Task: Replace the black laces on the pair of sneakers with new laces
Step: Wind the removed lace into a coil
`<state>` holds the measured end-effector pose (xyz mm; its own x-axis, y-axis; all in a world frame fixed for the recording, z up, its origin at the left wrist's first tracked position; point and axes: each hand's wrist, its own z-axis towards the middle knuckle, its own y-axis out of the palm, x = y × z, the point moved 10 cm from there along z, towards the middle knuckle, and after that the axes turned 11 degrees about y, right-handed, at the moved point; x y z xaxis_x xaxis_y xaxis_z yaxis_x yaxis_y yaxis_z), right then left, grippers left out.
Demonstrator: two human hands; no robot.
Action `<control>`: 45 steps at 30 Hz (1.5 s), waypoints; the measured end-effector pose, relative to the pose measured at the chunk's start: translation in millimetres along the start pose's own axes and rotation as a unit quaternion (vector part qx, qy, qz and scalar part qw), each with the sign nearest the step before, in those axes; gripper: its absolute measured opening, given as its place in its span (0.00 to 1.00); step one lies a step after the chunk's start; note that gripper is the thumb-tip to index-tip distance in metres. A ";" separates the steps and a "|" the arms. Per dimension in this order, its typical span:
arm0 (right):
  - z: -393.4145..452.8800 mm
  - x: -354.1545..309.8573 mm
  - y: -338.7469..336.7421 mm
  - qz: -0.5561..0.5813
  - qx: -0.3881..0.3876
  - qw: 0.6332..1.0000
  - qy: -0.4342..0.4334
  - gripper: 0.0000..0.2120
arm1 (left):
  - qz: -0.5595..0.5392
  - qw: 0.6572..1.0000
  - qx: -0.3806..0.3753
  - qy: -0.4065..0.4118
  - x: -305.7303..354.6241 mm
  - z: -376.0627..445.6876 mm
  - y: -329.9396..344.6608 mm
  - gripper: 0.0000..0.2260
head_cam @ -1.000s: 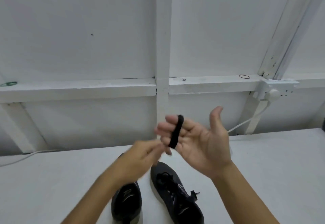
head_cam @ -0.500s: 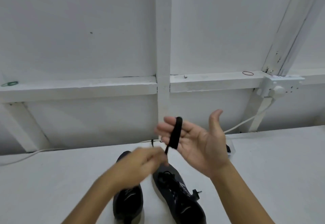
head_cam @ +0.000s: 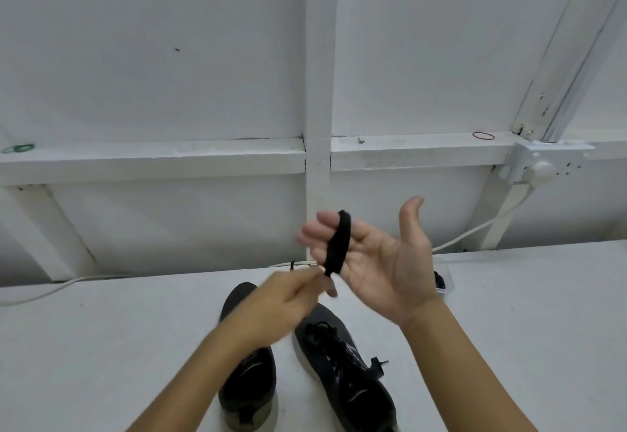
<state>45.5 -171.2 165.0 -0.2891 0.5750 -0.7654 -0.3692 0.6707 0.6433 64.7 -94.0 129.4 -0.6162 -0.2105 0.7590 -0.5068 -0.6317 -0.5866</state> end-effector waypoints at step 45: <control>-2.2 15.1 -13.6 -0.019 0.056 0.998 0.012 0.56 | 0.024 0.999 -0.039 -0.025 -17.1 12.1 -19.0 0.10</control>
<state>44.2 -172.7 144.7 -0.2993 0.5380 -0.7880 -0.2800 0.7400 0.6115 92.3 -87.4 131.0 -0.6112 -0.2768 0.7415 -0.5240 -0.5606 -0.6412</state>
